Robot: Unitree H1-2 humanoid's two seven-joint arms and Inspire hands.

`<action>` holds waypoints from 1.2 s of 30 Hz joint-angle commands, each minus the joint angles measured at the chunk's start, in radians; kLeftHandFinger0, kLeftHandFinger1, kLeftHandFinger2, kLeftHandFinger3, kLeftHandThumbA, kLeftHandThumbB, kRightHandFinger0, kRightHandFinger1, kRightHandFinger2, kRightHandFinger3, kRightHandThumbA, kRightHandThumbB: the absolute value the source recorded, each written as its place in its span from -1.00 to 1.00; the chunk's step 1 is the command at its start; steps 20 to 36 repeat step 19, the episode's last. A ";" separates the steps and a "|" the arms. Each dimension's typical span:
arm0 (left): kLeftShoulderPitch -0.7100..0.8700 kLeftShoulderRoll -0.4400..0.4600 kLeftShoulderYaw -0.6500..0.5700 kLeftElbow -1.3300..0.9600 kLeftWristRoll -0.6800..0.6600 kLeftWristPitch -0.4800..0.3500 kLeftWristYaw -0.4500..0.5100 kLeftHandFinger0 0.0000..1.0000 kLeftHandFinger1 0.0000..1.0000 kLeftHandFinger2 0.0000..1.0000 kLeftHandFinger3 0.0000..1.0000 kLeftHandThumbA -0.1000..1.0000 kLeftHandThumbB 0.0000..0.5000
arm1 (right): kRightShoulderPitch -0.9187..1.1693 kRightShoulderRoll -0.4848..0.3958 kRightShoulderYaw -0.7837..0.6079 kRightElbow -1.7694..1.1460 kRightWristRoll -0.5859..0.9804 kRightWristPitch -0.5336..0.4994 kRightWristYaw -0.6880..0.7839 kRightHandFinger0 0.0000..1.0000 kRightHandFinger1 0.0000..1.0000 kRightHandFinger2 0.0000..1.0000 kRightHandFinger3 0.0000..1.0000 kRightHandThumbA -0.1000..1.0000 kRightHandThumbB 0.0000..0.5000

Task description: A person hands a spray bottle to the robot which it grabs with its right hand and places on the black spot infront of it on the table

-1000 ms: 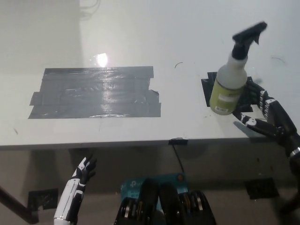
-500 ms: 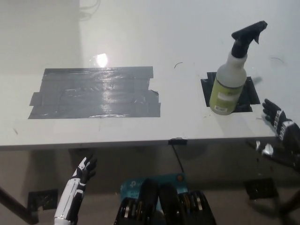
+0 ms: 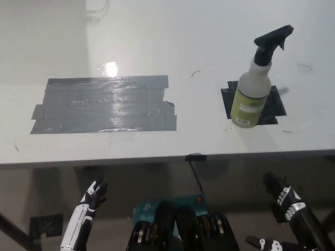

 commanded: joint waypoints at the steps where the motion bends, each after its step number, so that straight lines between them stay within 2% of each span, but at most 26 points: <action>1: -0.003 0.004 0.007 -0.034 -0.035 -0.018 -0.016 1.00 1.00 1.00 1.00 1.00 -0.80 | -0.034 -0.017 0.015 0.081 -0.038 -0.047 0.008 1.00 1.00 1.00 1.00 1.00 0.84; 3: -0.007 0.004 0.009 -0.040 -0.041 -0.007 -0.017 1.00 1.00 1.00 1.00 1.00 -0.80 | -0.046 -0.019 0.016 0.115 -0.043 -0.048 0.005 1.00 1.00 1.00 1.00 1.00 0.83; 5: -0.006 0.005 0.008 -0.044 -0.041 -0.004 -0.018 1.00 1.00 1.00 1.00 1.00 -0.85 | -0.049 -0.024 0.017 0.136 -0.044 -0.052 0.005 1.00 1.00 1.00 1.00 1.00 0.75; 9: -0.002 0.008 0.003 -0.051 -0.017 -0.007 -0.014 1.00 1.00 1.00 1.00 1.00 -0.92 | -0.048 -0.028 0.014 0.152 -0.046 -0.038 0.000 1.00 1.00 1.00 1.00 1.00 0.73; 12: -0.004 0.009 0.004 -0.048 -0.021 -0.008 -0.015 1.00 1.00 1.00 1.00 1.00 -0.87 | -0.053 -0.031 0.015 0.163 -0.041 -0.035 0.007 1.00 1.00 1.00 1.00 1.00 0.65; 15: 0.003 0.008 0.003 -0.049 -0.026 -0.005 -0.018 1.00 1.00 1.00 1.00 1.00 -0.86 | -0.046 -0.034 0.019 0.171 -0.043 -0.043 0.010 1.00 1.00 1.00 1.00 1.00 0.69; 36: 0.003 0.008 0.003 -0.049 -0.020 -0.004 -0.016 1.00 1.00 1.00 1.00 1.00 -0.90 | -0.044 -0.037 0.022 0.164 -0.045 -0.036 0.010 1.00 1.00 1.00 1.00 1.00 0.66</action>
